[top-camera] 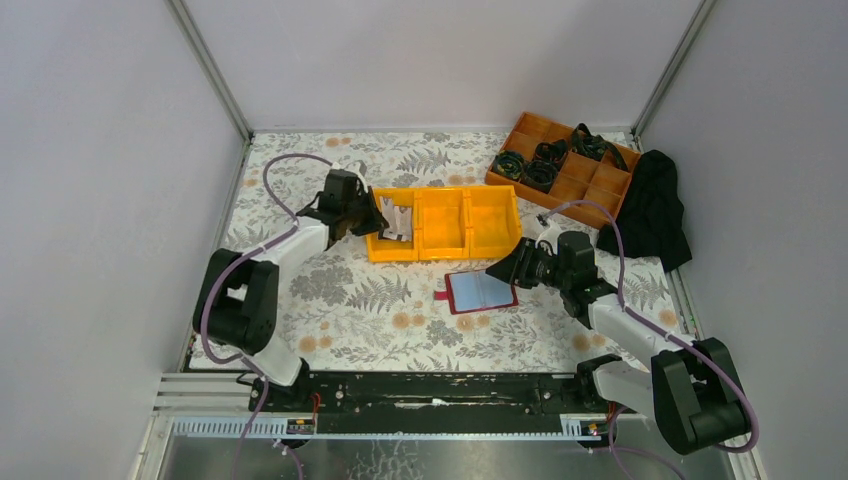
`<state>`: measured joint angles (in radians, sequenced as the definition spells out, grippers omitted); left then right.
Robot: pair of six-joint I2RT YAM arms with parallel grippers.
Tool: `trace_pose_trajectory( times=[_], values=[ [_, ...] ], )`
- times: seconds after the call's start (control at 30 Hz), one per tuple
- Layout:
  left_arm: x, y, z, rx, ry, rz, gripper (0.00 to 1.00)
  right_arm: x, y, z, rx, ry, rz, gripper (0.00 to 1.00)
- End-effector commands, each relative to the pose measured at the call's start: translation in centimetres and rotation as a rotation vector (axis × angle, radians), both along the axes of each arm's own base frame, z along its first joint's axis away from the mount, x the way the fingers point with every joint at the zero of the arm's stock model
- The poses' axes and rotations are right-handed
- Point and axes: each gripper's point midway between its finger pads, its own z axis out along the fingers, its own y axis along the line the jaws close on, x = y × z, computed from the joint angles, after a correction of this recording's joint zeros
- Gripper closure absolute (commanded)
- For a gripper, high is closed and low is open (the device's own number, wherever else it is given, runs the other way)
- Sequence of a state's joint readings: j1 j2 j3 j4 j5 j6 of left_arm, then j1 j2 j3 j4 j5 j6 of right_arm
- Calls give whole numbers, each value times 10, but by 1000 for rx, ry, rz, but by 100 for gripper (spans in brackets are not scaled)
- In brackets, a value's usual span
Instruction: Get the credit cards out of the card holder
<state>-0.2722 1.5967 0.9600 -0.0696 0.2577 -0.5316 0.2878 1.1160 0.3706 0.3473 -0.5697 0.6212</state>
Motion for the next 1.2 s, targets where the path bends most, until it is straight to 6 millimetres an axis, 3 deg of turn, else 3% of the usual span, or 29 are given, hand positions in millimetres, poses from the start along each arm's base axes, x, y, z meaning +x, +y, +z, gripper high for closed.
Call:
trace_pose_trajectory(
  times=[0.0,0.2,0.67,0.9,1.17],
  values=[
    [-1,6,-16,153,53,13,100,4,6,11,23,-52,33,64],
    [6,-8,-26,234,89,-2,100,2,7,8,27,-39,45,64],
    [24,-28,-27,413,117,-17,94,0,11,4,47,-10,71,64],
    [25,-55,-27,418,117,-70,84,0,11,2,41,-8,70,64],
    [24,-68,-20,436,97,-90,53,0,11,1,40,-3,71,64]
  ],
)
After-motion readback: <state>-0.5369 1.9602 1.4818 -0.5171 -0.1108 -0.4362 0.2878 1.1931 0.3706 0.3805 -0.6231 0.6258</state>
